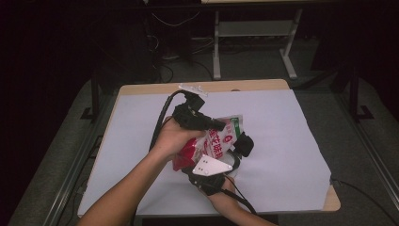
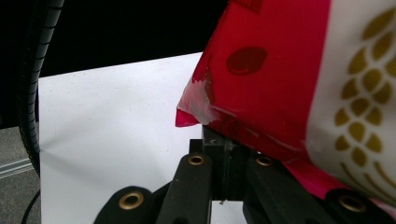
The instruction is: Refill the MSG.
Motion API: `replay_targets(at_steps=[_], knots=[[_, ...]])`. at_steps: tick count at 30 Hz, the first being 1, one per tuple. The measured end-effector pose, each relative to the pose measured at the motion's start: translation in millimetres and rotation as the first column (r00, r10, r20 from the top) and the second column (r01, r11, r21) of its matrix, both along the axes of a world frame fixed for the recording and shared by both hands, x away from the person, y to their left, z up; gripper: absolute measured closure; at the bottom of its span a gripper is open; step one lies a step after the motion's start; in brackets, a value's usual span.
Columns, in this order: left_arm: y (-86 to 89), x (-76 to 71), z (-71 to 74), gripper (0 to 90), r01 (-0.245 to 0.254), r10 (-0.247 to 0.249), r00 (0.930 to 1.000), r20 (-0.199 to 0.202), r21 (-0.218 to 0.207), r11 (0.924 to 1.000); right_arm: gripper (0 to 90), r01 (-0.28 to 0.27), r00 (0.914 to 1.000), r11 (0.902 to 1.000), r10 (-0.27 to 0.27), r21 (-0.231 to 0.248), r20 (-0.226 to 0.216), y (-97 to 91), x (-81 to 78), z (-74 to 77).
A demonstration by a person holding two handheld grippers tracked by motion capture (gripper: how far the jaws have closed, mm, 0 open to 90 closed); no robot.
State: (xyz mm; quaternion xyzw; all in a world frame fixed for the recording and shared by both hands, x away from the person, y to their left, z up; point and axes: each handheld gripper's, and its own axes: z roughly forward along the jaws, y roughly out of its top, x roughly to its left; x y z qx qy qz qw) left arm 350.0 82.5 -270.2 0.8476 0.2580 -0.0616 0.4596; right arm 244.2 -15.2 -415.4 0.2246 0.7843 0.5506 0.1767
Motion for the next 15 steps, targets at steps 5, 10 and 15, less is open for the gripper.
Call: replay_targets(at_steps=[5, 10, 15], knots=[[-1.5, -0.1, 0.4, 89.9, 0.004, -0.004, 1.0000, 0.000, 0.003, 1.0000, 90.0, 0.000, 1.0000, 1.0000, 0.000, 0.000, 0.002, 0.0, -0.2, 0.2], [-3.1, -0.4, 0.8, 89.9, 0.006, -0.006, 1.0000, 0.003, 0.005, 1.0000, 90.0, 0.000, 1.0000, 1.0000, 0.000, 0.001, 0.002, -0.1, -0.3, 0.5], [-4.0, -0.5, 1.2, 89.9, 0.005, -0.005, 1.0000, 0.002, 0.007, 1.0000, 90.0, 0.001, 1.0000, 1.0000, -0.001, 0.002, 0.002, -0.2, -0.4, 0.8]])
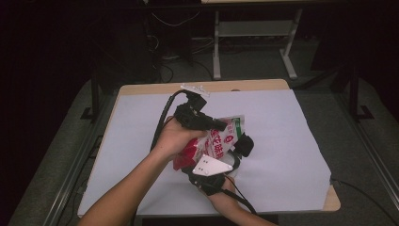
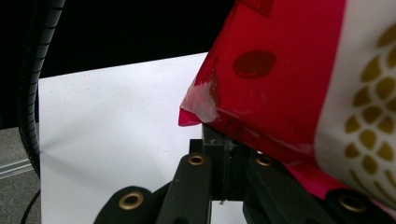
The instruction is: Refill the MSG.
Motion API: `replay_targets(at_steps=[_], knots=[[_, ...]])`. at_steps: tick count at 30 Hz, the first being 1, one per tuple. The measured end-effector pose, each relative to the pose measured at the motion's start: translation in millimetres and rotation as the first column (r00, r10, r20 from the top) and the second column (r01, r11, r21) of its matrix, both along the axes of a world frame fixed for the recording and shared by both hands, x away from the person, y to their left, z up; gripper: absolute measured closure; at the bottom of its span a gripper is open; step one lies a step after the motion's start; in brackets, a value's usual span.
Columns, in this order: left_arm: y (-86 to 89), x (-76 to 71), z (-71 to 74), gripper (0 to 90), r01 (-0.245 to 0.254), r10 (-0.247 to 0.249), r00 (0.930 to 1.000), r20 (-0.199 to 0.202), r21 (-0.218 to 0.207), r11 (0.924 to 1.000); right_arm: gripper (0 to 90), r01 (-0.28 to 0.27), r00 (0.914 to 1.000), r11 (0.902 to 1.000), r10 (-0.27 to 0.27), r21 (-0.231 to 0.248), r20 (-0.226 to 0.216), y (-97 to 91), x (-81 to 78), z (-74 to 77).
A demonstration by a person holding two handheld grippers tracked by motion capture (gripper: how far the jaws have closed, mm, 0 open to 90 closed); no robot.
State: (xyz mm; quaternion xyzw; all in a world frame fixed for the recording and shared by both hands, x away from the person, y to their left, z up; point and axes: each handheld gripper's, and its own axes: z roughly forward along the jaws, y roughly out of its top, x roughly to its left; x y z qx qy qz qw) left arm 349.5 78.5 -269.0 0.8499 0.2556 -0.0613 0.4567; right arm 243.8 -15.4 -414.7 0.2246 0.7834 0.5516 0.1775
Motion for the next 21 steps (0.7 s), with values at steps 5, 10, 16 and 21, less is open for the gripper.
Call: replay_targets(at_steps=[5, 10, 16, 21], knots=[[-0.5, 0.0, 0.1, 89.9, 0.004, -0.004, 1.0000, 0.001, 0.003, 1.0000, 90.0, 0.000, 1.0000, 1.0000, 0.000, 0.001, 0.002, 0.1, -0.1, 0.2], [-1.1, -0.5, 0.2, 89.9, 0.005, -0.005, 1.0000, 0.002, 0.006, 1.0000, 90.0, -0.002, 1.0000, 1.0000, 0.002, 0.000, 0.007, 0.5, -0.4, 0.2], [-1.6, 0.0, -0.4, 89.9, 0.003, -0.003, 1.0000, 0.003, 0.007, 1.0000, 90.0, -0.003, 1.0000, 1.0000, 0.003, -0.001, 0.007, 0.9, -0.5, 0.1], [-2.3, -0.2, -0.4, 89.9, 0.003, -0.003, 1.0000, 0.003, 0.009, 1.0000, 90.0, -0.002, 1.0000, 1.0000, 0.002, 0.001, 0.007, 1.0, -0.8, 0.3]])
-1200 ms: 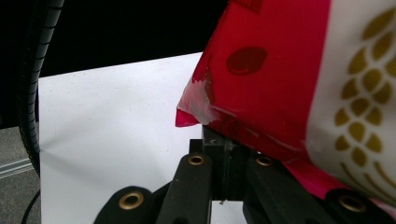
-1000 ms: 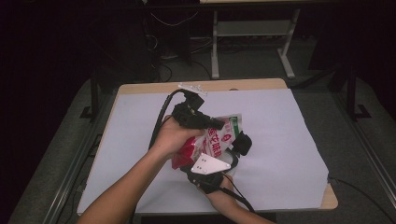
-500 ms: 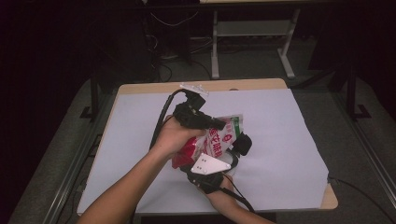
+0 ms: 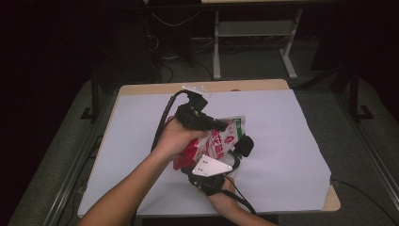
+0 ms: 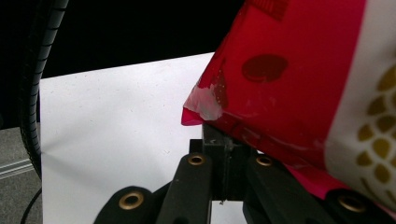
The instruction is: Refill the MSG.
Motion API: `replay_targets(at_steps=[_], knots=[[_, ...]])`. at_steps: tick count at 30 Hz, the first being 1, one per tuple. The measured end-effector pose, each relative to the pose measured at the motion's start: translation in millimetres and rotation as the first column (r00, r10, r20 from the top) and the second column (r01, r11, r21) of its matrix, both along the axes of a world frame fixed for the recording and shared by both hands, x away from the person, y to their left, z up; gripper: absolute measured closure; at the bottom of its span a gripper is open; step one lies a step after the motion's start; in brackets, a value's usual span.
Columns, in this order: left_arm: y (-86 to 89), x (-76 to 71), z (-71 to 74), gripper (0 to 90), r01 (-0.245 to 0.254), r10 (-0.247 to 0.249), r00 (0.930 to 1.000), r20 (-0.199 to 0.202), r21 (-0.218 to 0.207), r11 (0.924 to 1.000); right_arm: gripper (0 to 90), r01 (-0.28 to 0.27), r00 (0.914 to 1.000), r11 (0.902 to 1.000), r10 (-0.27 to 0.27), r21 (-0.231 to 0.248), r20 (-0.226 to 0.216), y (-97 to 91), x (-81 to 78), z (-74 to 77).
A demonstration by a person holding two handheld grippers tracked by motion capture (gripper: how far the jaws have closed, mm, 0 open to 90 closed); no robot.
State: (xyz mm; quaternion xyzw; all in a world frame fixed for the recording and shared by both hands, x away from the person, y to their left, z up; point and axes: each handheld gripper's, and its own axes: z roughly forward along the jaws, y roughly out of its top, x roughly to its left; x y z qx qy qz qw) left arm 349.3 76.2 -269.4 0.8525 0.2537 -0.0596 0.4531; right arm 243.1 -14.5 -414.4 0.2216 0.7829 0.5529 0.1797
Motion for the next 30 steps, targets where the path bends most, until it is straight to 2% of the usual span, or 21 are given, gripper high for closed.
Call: replay_targets(at_steps=[30], knots=[[-5.0, 0.0, 1.1, 89.9, -0.008, 0.009, 0.9998, -0.020, 0.015, 0.9999, 90.0, 0.000, 0.9998, 0.9998, 0.000, 0.017, 0.020, 0.3, -2.4, 1.2]])
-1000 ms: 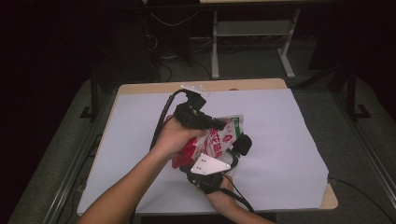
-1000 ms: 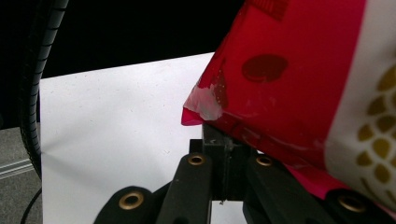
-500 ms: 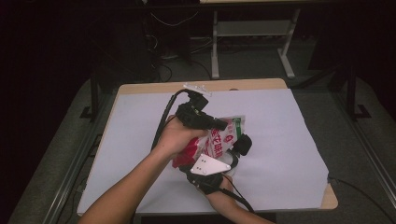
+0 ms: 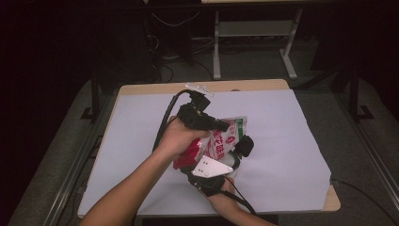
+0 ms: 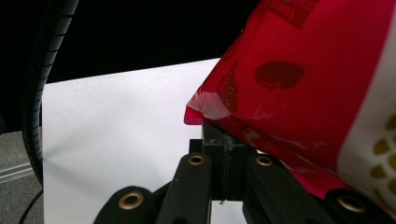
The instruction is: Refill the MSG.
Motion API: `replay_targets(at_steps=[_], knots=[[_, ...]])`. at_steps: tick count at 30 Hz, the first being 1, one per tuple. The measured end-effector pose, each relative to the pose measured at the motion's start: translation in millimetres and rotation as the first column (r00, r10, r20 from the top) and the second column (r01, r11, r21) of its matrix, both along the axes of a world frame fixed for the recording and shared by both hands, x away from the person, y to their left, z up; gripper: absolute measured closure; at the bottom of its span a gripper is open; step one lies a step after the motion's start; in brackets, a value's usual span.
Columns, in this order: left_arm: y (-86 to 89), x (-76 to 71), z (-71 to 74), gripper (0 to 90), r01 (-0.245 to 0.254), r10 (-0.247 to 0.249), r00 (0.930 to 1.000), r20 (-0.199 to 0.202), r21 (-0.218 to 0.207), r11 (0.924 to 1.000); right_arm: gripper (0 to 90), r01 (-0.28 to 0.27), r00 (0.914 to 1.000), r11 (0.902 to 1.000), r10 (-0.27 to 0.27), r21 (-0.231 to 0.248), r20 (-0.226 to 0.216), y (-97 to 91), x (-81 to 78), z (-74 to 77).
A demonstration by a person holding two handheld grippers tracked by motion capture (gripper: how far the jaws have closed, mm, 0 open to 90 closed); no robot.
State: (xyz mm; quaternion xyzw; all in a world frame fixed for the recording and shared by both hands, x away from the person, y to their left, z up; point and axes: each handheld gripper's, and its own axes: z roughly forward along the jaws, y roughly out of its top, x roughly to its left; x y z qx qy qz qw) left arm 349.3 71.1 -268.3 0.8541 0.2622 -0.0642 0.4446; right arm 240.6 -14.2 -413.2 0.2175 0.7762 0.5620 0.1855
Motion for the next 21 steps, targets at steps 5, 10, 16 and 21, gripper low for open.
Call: replay_targets(at_steps=[5, 10, 16, 21], knots=[[-0.1, 0.3, -0.1, 89.9, 0.001, -0.001, 1.0000, -0.004, 0.001, 1.0000, 90.0, 0.000, 1.0000, 1.0000, 0.000, 0.005, 0.005, 0.1, -0.3, -0.2], [-0.4, 0.4, -0.1, 89.9, 0.000, 0.000, 1.0000, -0.008, 0.004, 1.0000, 90.0, -0.001, 1.0000, 1.0000, 0.001, 0.010, 0.004, 0.3, -0.5, -0.2], [-1.5, 0.1, 0.5, 89.9, -0.005, 0.005, 0.9999, -0.011, 0.006, 1.0000, 90.0, -0.002, 1.0000, 0.9999, 0.001, 0.016, 0.006, 0.4, -0.7, 0.3], [-2.5, 0.5, 1.2, 89.9, -0.001, 0.002, 1.0000, -0.007, 0.017, 0.9999, 90.0, -0.001, 1.0000, 0.9998, 0.001, 0.022, 0.004, 0.2, -0.8, 0.9]])
